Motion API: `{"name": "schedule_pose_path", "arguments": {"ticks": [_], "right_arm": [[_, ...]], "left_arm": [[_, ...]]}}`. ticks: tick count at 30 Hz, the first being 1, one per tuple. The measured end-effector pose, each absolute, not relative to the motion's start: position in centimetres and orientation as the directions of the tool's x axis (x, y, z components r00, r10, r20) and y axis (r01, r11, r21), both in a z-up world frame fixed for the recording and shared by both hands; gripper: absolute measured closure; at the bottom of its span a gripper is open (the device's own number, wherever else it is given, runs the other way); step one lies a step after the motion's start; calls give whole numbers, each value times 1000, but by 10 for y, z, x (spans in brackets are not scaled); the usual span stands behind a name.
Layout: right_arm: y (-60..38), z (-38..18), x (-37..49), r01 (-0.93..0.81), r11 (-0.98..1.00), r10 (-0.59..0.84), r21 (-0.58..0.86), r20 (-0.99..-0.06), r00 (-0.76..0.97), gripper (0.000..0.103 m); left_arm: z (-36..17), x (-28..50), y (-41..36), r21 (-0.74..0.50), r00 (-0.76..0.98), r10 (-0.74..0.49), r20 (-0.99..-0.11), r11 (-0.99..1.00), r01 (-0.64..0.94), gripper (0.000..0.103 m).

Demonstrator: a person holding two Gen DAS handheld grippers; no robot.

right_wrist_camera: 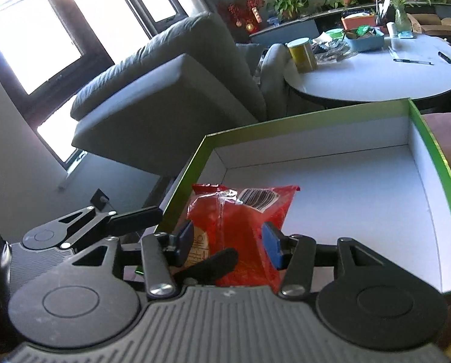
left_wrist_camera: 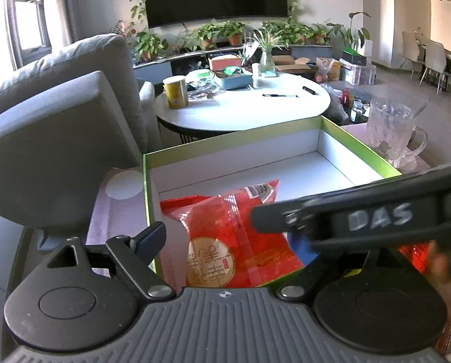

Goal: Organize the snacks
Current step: 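Carry the red bread bag into the green box and release it, then grasp the green-and-orange chip bag with the right gripper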

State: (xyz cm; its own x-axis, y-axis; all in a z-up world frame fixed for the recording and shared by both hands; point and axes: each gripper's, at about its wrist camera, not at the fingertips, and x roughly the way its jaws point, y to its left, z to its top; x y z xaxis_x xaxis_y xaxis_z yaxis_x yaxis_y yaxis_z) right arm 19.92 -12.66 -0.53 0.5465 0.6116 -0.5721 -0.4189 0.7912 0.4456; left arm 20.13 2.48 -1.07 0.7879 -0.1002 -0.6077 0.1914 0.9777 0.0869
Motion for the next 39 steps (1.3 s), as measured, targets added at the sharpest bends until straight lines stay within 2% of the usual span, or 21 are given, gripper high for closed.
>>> {"name": "schedule_pose_path", "arguments": {"ticks": [5,10,17,23,32,34,39], "right_arm": [[-142,2,186,-415,794,607,445,-536,586,29],[-158,8,167,-430,773,632,467,-499,593,29],[-158,8,133,-500,725,689,474,-493,532,29],[-146,-8,123,-479,729,683,489,-565,464,29],[-125,-37,134,-350,775,632,526,-664,400,29],[-121,-42,137,-308,793,610,526,-688,394,27],[-114,-45,144,-253,811,583,527,-699,413,22]], "left_arm": [[-9,187,34,84,803,-80,-590,983,160,15],[-7,167,47,78,824,-51,-564,990,115,7],[-22,146,66,29,800,-55,-597,995,90,6],[-46,144,76,-5,753,-56,-656,998,70,6],[-57,136,88,-119,731,-135,-669,990,73,6],[-59,132,89,-129,734,-141,-665,989,73,10],[-64,128,99,-217,706,-217,-674,972,92,12]]}}
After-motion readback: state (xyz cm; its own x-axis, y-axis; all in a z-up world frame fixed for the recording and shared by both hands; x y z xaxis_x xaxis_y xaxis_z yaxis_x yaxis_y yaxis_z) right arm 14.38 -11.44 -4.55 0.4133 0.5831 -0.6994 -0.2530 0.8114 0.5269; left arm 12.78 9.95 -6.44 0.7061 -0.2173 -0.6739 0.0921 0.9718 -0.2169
